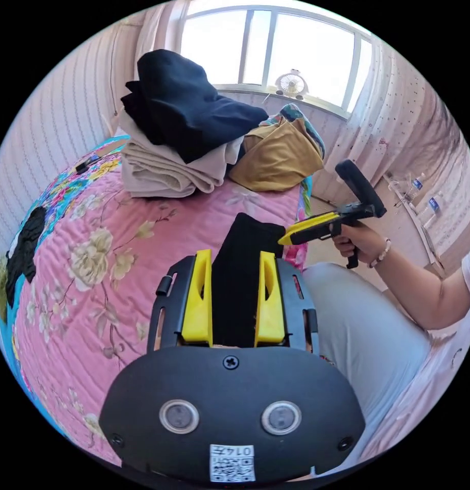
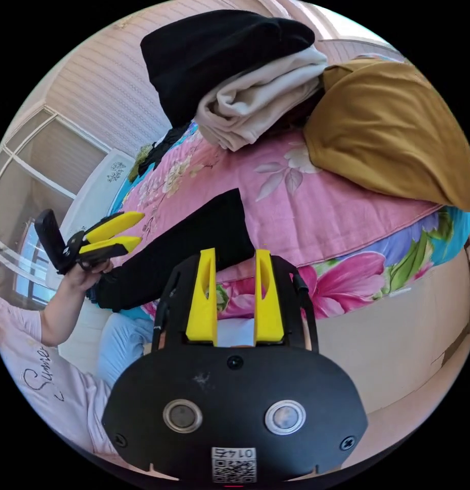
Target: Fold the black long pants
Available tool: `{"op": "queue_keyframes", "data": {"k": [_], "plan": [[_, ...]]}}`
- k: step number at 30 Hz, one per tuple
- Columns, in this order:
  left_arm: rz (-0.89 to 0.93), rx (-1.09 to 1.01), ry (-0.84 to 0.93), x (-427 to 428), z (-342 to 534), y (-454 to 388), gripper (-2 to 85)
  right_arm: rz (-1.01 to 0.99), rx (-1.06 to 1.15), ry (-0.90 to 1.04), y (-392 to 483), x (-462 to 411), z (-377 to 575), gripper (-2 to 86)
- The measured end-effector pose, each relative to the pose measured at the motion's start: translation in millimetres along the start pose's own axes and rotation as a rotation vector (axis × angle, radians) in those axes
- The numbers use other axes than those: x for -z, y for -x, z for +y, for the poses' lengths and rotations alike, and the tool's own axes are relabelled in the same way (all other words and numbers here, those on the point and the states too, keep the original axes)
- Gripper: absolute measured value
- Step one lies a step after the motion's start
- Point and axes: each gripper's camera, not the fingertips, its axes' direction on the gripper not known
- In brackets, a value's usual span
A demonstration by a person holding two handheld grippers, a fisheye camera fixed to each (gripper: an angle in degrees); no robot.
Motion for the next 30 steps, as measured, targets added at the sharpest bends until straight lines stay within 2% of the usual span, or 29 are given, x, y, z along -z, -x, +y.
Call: {"op": "queue_keyframes", "data": {"k": [2, 7, 9, 11, 15, 21, 27, 30], "plan": [[0.031, -0.021, 0.026, -25, -25, 0, 13.4, -0.047, 0.012, 0.099, -13, -14, -4, 10.2], [0.047, -0.082, 0.099, -93, -83, -3, 13.0, 0.002, 0.072, 0.116, -26, -14, -7, 6.7], [0.050, -0.124, 0.235, -136, -100, -8, 12.3, -0.019, 0.089, 0.115, -31, -12, -6, 2.7], [0.069, -0.112, 0.281, -156, -104, -7, 11.2, -0.066, 0.115, 0.116, -37, -10, -6, 2.2], [0.199, -0.130, 0.321, -164, -112, -2, 4.7, -0.119, 0.115, 0.095, -50, -4, -4, 3.3], [0.179, -0.152, 0.294, -169, -108, -1, 4.8, -0.192, -0.008, 0.024, -81, 7, 0, 8.0], [0.241, -0.097, 0.281, -163, -101, 19, 1.5, -0.176, 0.051, 0.047, -74, 0, -9, 4.0], [0.181, -0.150, 0.240, -150, -110, 17, -0.2, -0.194, 0.050, -0.026, -73, 11, -7, 3.0]]}}
